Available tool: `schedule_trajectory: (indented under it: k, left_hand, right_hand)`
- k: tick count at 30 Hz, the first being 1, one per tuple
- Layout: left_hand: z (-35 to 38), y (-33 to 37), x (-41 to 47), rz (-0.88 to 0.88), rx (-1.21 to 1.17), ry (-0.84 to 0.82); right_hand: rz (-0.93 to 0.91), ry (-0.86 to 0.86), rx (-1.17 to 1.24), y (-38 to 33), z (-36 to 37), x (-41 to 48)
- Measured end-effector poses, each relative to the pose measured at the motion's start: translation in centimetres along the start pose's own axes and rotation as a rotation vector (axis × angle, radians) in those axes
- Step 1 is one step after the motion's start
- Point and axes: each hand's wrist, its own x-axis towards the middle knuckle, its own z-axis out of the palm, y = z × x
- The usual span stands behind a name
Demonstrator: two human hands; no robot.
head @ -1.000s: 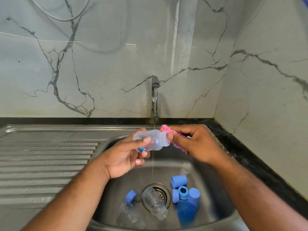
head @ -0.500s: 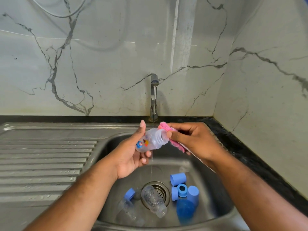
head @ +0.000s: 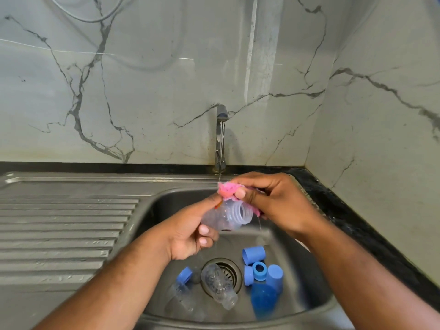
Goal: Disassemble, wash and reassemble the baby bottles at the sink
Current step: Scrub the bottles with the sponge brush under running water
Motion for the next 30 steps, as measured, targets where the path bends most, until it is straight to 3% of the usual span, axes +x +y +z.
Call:
schedule_trajectory:
  k: [13, 18, 30]
  left_hand:
    - [-0.6, 0.2, 0.4, -0.137, 0.098, 0.058]
    - [-0.8, -0.2, 0.5, -0.270, 0.117, 0.076]
    - [-1.5, 0.0, 0.8, -0.404, 0.163, 0.072]
  right_hand:
    - [-0.169, -0.081, -0.250, 0.1, -1.1, 0.2]
    - [-0.462, -0.279, -0.678, -0.5, -0.2, 0.2]
    - [-0.455, -0.207, -0.824, 1.1, -1.5, 0.5]
